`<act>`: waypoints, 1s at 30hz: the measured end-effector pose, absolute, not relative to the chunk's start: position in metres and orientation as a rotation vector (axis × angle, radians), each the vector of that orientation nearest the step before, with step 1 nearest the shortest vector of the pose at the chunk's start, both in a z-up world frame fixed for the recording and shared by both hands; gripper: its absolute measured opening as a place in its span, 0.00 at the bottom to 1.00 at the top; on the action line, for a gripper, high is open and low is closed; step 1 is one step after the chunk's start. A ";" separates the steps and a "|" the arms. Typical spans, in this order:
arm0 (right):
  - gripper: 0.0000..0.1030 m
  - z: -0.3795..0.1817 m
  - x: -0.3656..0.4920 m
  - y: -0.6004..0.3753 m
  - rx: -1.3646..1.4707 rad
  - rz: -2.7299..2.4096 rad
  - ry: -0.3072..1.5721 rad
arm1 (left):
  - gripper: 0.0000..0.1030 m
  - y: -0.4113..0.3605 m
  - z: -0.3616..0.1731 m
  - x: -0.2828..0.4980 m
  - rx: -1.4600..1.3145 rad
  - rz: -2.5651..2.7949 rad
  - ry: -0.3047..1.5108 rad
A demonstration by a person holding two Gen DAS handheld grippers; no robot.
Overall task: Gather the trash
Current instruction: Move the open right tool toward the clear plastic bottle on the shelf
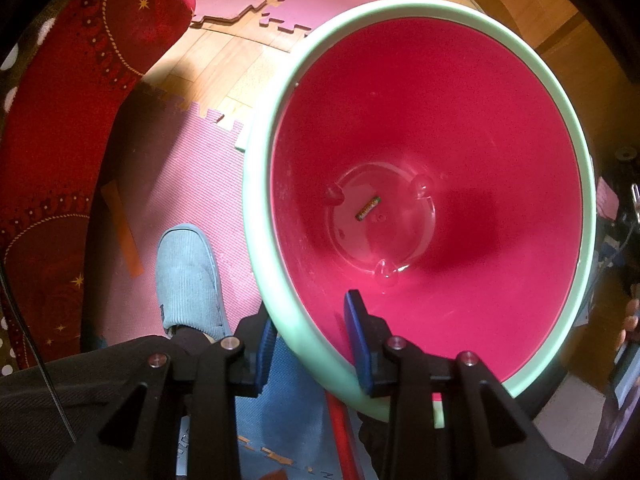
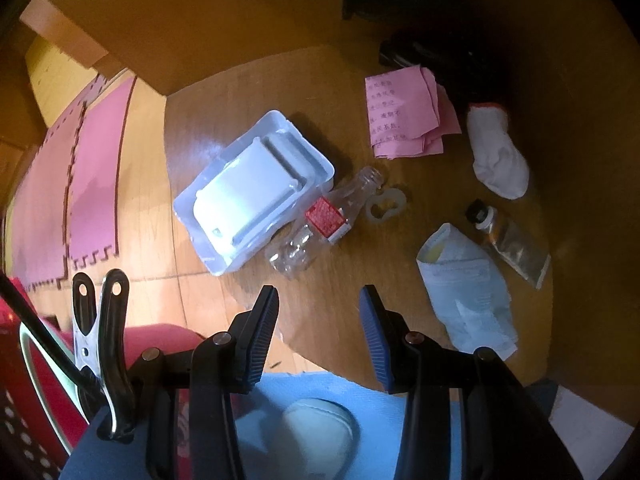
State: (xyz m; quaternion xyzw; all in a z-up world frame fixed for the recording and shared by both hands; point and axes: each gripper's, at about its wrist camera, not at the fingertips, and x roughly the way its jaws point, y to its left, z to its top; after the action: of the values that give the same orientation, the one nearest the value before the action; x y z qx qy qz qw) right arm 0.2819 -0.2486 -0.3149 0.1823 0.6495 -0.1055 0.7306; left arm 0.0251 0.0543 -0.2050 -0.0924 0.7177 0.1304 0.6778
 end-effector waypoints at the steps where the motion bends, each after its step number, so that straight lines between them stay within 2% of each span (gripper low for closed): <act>1: 0.42 -0.316 0.284 -0.248 0.405 -0.238 1.430 | 0.34 0.054 -0.205 0.025 -0.207 0.293 1.612; 30: 0.42 -0.336 0.318 -0.260 0.498 -0.346 1.426 | 0.33 0.052 -0.208 0.027 -0.192 0.311 1.611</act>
State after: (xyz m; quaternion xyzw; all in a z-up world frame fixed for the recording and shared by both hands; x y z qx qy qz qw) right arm 0.3182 -0.2597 -0.3364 0.2249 0.6439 -0.1563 0.7144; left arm 0.0269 0.0519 -0.2077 -0.0853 0.7172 0.1383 0.6777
